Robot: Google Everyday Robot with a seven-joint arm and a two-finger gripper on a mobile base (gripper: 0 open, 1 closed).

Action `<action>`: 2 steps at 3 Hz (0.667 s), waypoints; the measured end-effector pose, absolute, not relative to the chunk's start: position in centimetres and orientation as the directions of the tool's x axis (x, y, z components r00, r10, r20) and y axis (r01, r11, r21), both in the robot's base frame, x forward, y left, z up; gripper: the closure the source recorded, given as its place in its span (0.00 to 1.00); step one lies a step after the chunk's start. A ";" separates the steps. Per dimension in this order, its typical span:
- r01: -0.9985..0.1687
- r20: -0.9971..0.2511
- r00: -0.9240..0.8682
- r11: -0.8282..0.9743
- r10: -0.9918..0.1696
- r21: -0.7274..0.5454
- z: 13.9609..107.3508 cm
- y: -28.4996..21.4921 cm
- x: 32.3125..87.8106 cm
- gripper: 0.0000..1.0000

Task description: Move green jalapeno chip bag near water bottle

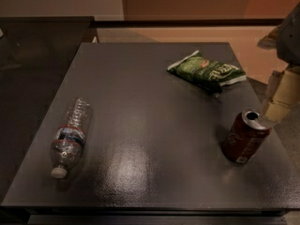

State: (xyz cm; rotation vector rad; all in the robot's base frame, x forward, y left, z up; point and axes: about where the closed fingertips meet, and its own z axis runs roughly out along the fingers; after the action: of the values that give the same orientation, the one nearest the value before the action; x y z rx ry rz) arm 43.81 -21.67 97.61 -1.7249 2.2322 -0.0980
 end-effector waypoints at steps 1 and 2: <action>-0.931 -0.207 -0.221 0.270 -0.953 -0.246 97.6 -21.7 43.8 0.00; -0.923 -0.256 -0.236 0.299 -0.937 -0.241 97.7 -21.2 44.7 0.00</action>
Offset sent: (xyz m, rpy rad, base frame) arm 0.0202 0.0098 -0.0040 0.1196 -0.0014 -0.0419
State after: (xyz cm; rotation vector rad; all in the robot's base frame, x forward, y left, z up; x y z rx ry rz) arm 44.65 -21.19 97.69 -1.6745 2.2235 -0.0550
